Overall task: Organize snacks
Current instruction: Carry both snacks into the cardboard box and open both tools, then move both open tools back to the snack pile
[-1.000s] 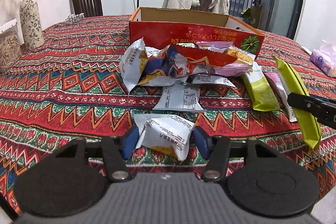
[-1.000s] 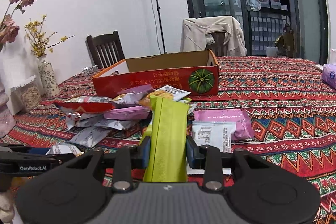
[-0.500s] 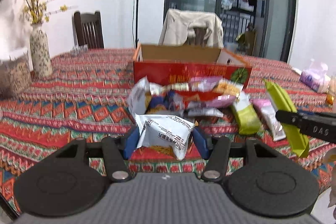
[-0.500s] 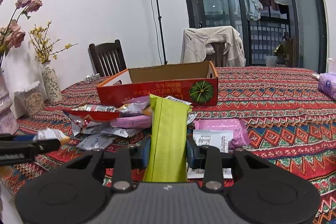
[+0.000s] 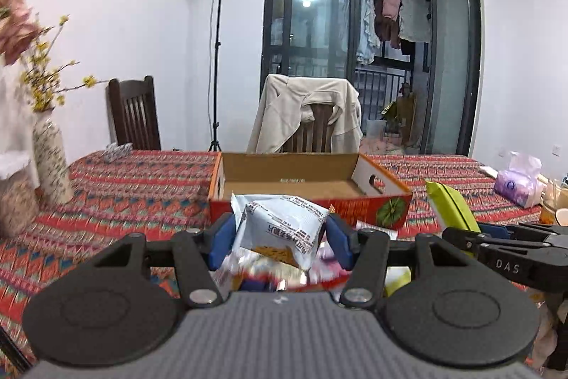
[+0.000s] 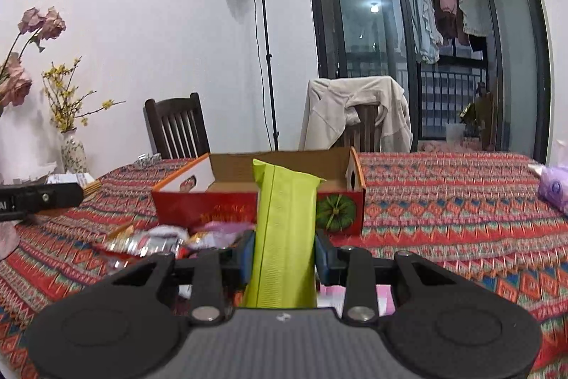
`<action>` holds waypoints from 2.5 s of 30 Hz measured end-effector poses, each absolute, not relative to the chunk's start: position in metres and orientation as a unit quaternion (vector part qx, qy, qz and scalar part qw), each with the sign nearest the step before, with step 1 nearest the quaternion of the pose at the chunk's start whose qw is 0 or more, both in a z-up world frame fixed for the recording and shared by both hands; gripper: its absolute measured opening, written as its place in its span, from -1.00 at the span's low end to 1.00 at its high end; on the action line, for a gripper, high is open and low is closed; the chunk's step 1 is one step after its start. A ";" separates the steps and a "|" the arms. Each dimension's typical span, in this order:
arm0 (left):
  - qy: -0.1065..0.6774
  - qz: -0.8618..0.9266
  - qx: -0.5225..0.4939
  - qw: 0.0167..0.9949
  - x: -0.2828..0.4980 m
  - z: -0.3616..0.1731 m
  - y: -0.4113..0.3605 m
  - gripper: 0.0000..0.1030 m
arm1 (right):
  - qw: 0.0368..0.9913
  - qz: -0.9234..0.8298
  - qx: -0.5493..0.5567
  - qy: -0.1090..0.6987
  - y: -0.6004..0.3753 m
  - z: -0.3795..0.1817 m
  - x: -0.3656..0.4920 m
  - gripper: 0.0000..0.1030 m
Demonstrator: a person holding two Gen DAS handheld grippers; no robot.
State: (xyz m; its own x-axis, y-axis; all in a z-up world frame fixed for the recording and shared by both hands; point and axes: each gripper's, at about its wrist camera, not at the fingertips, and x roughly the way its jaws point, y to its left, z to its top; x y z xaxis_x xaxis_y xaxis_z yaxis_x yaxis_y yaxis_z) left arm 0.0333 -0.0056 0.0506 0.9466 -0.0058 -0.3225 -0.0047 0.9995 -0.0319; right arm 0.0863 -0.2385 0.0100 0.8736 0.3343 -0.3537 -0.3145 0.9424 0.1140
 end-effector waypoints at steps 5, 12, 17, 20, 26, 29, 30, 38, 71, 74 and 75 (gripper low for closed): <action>0.161 -0.001 -0.013 0.987 0.077 0.059 -0.004 0.12 | 0.971 0.164 0.014 0.172 -0.228 0.021 0.122 -0.36; 0.155 0.005 -0.016 0.988 0.141 0.068 0.000 0.12 | 0.974 0.161 -0.005 0.159 -0.210 0.035 0.178 -0.36; 0.155 0.010 -0.024 0.988 0.186 0.075 0.004 0.12 | 0.976 0.156 -0.014 0.152 -0.200 0.047 0.223 -0.36; 0.154 0.015 -0.029 0.988 0.212 0.081 0.007 0.12 | 0.977 0.150 -0.012 0.150 -0.195 0.052 0.250 -0.36; 0.167 0.021 -0.019 0.986 0.254 0.079 0.012 0.12 | 0.976 0.136 -0.004 0.173 -0.185 0.044 0.303 -0.36; 0.192 0.025 -0.015 0.981 0.271 0.066 0.016 0.12 | 0.972 0.128 -0.004 0.196 -0.183 0.025 0.320 -0.36; 0.203 0.027 -0.014 0.979 0.276 0.060 0.017 0.12 | 0.971 0.125 -0.007 0.202 -0.183 0.019 0.323 -0.36; 0.270 0.033 -0.012 0.962 0.299 0.022 0.022 0.12 | 0.964 0.126 0.001 0.234 -0.193 -0.009 0.335 -0.37; 0.194 0.052 -0.046 0.978 0.171 0.080 0.029 1.00 | 0.971 0.147 0.001 0.188 -0.204 0.052 0.236 1.00; 0.193 0.048 -0.052 0.979 0.154 0.077 0.028 1.00 | 0.971 0.145 -0.005 0.188 -0.207 0.052 0.217 1.00; 0.194 0.046 -0.053 0.979 0.148 0.075 0.027 1.00 | 0.971 0.144 -0.005 0.189 -0.209 0.051 0.211 1.00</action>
State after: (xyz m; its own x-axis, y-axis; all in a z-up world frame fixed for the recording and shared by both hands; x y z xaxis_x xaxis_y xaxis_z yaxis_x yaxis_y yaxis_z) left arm 0.1482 0.0271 0.0753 0.9209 0.0697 -0.3836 -0.1104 0.9903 -0.0850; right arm 0.2115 -0.2092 0.0511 0.8874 0.2773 -0.3682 -0.2813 0.9586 0.0440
